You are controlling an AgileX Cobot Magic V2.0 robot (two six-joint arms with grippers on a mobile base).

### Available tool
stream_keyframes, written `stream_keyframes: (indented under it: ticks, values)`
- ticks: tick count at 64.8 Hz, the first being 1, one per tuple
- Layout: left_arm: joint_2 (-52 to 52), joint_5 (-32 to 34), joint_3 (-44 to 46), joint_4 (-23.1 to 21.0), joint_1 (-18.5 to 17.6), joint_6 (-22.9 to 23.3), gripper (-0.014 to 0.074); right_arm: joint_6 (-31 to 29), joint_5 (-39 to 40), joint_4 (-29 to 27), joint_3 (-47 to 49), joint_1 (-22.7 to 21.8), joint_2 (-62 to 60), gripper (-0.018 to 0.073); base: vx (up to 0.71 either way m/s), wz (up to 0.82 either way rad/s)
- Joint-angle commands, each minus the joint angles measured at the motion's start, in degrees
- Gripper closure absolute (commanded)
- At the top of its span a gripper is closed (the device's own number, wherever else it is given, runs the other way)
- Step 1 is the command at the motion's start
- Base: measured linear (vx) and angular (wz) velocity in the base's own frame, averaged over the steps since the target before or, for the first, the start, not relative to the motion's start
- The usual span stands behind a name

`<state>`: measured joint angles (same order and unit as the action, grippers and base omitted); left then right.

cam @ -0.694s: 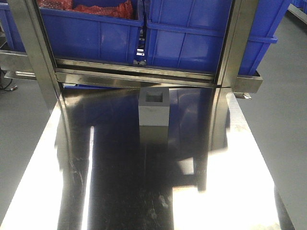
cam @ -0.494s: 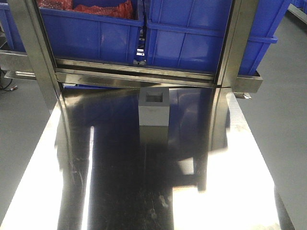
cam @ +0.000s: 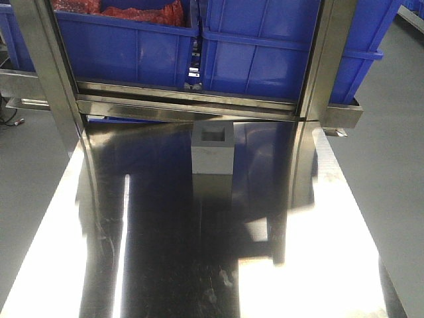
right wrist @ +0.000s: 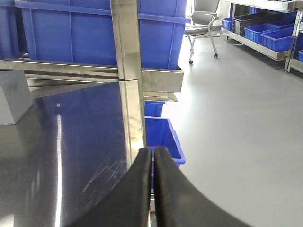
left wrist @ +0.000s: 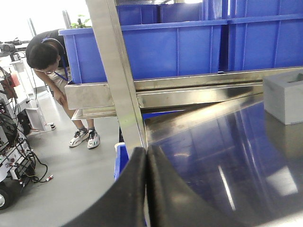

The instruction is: Sort gray base to blue bin

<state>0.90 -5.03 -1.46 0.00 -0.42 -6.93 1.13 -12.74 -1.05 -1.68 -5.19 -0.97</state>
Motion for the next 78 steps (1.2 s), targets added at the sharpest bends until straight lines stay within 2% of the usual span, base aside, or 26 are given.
stream_keyframes:
  ticks: [1,17,28,34,37,42,46,57,61,70,78]
  values:
    - [0.5,4.2,1.2,0.0,0.1,0.3,0.0603,-0.4,4.3,0.4,0.0,0.0,-0.1,0.0564,0.0,0.0]
    - [0.5,4.7,1.6,0.0,0.1,0.3,0.0603,-0.4,4.3,0.4,0.0,0.0,-0.1,0.0564,0.0,0.0]
    - [0.5,10.0,1.6,0.0,0.1,0.3,0.0603,-0.4,4.3,0.4,0.0,0.0,-0.1,0.0564,0.0,0.0]
    - [0.5,15.2,2.4,-0.9,0.1,0.4,0.0603,-0.4,4.3,0.4,0.0,0.0,-0.1,0.0564,0.0,0.0]
    - [0.4,15.2,4.3,-1.9,0.1,0.4,0.0603,-0.4,4.3,0.4,0.0,0.0,-0.1,0.0564,0.0,0.0]
    - [-1.0,11.5,9.0,-4.1,0.1,0.4,0.0603,-0.4,4.3,0.4,0.0,0.0,-0.1,0.0564,0.0,0.0]
    - [-4.4,7.8,13.9,-4.1,0.1,0.4,0.0603,-0.4,4.3,0.4,0.0,0.0,-0.1,0.0564,0.0,0.0]
    - [-20.1,-8.7,28.8,-3.1,0.1,0.2,0.0603,-0.4,4.3,0.4,0.0,0.0,-0.1,0.0564,0.0,0.0]
    - [-25.0,-12.7,32.2,-3.1,0.1,0.2,0.0603,-0.4,4.3,0.4,0.0,0.0,-0.1,0.0564,0.0,0.0]
    - [-33.4,-15.3,36.5,-3.7,0.1,0.2,0.0603,-0.4,4.3,0.4,0.0,0.0,-0.1,0.0564,0.0,0.0]
    - [-34.9,-15.4,36.4,-3.8,0.1,0.2,0.0569,-0.4,4.3,0.4,0.0,0.0,-0.1,0.0564,0.0,0.0]
